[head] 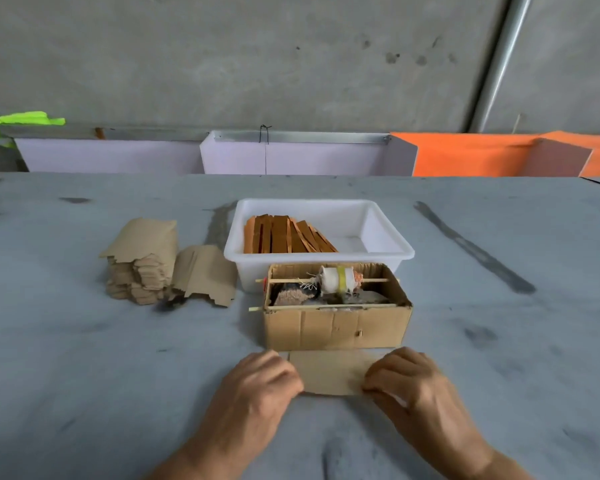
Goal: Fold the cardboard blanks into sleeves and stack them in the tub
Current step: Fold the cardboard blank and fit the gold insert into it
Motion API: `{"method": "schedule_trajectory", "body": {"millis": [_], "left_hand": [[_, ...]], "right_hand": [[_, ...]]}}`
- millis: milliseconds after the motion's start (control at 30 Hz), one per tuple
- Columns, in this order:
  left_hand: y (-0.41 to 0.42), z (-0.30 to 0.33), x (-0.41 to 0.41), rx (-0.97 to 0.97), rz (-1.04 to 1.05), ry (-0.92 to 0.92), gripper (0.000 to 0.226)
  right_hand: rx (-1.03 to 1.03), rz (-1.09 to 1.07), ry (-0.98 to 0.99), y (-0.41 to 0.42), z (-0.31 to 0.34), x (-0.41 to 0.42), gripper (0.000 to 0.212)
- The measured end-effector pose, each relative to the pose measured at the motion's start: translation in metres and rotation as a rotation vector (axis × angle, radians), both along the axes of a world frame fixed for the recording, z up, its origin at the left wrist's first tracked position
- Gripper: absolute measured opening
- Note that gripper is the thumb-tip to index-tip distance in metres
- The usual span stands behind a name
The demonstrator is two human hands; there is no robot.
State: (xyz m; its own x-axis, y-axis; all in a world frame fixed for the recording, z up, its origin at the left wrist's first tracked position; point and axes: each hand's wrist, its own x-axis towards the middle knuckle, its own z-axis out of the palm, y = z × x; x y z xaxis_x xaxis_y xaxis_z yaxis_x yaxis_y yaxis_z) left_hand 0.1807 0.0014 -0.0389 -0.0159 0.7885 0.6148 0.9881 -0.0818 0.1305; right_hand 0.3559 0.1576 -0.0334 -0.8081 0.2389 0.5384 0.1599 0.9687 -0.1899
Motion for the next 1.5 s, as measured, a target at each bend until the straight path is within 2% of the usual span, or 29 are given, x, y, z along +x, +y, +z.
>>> {"method": "schedule_trajectory", "body": {"millis": [167,300,467,600,700,900,1133,1267,1367,1500], "left_hand": [[-0.003,-0.010,0.005,-0.115,0.015,0.007,0.018],[-0.002,-0.016,0.010,-0.172,0.048,-0.211,0.010],[0.006,-0.021,0.009,-0.237,0.199,-0.507,0.004],[0.016,-0.022,0.014,-0.267,0.343,-0.603,0.007],[0.019,-0.022,0.016,-0.301,0.440,-0.635,0.019],[0.020,-0.018,0.020,-0.331,0.519,-0.651,0.032],[0.018,-0.018,0.016,-0.301,0.562,-0.686,0.032],[0.017,-0.018,0.012,-0.223,0.531,-0.692,0.034],[0.017,-0.021,0.012,-0.144,0.458,-0.584,0.035],[0.014,-0.018,0.022,-0.106,0.189,-0.226,0.036]], "right_hand": [[-0.079,0.006,-0.102,-0.008,-0.008,0.008,0.012],[-0.235,-0.081,-0.081,-0.013,-0.013,0.012,0.010],[-0.416,-0.276,-0.057,-0.017,-0.020,0.006,0.009],[-0.459,-0.403,-0.099,-0.017,-0.020,-0.004,0.011],[-0.541,-0.458,-0.139,-0.013,-0.018,-0.008,0.010],[-0.547,-0.576,-0.249,-0.009,-0.014,-0.014,0.015],[-0.558,-0.576,-0.281,-0.006,-0.016,-0.016,0.010],[-0.663,-0.505,-0.217,-0.006,-0.014,-0.012,0.030],[-0.667,-0.468,-0.205,-0.005,-0.016,-0.010,0.032],[-0.657,-0.472,-0.186,-0.007,-0.019,-0.007,0.022]]}}
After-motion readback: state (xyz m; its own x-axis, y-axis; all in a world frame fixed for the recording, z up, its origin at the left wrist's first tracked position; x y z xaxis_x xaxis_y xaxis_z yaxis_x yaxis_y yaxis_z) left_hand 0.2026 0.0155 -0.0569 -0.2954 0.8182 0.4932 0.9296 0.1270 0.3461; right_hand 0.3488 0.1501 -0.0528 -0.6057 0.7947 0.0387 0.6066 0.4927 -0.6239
